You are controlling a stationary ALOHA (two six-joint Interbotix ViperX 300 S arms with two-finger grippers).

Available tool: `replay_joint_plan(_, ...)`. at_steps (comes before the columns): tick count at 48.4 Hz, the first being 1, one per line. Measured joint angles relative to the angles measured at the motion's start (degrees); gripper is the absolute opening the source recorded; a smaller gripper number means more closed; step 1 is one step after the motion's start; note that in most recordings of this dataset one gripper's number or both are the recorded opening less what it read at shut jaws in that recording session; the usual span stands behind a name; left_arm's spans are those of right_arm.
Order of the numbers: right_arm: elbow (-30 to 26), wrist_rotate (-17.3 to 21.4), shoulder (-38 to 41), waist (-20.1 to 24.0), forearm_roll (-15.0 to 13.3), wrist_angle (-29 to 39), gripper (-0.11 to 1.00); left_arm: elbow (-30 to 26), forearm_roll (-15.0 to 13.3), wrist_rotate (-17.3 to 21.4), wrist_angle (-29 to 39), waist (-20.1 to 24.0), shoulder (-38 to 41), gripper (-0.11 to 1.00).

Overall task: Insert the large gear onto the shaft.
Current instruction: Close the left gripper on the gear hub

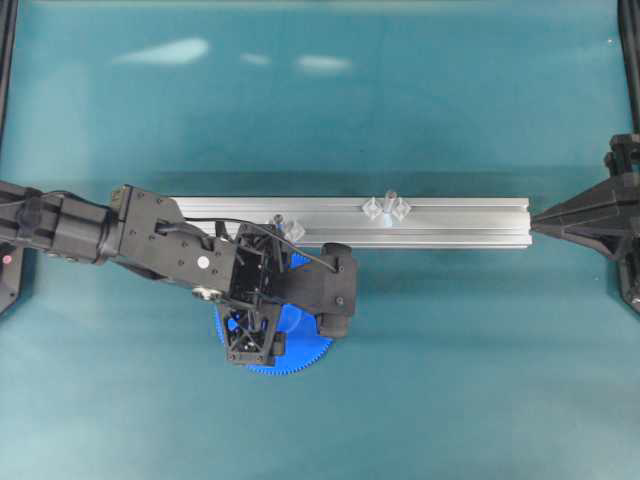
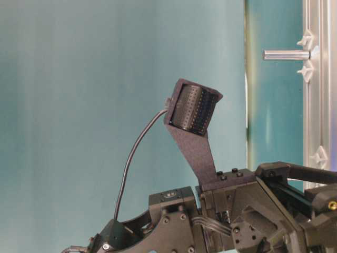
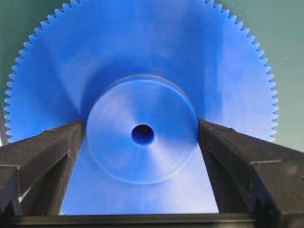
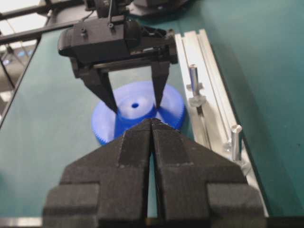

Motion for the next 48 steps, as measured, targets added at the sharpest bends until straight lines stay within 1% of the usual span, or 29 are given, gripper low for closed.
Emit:
replay_joint_plan(30,0.00,0.00,0.00,0.09,0.00,0.00,0.05,-0.18,0.09,-0.18,0.00,0.00,0.18,0.95)
replay_joint_plan(39,0.00,0.00,0.00,0.00,0.00,0.00,0.05,-0.18,0.09,-1.14,0.26,0.00,0.44,0.94)
replay_joint_plan(43,0.00,0.00,0.00,0.09,0.00,0.00,0.05,-0.35,0.09,-1.85,0.35,0.00,0.44,0.89)
replay_joint_plan(48,0.00,0.00,0.00,0.09,0.00,-0.09,0.05,-0.44,0.09,-2.29,0.35,-0.18,0.44,0.76)
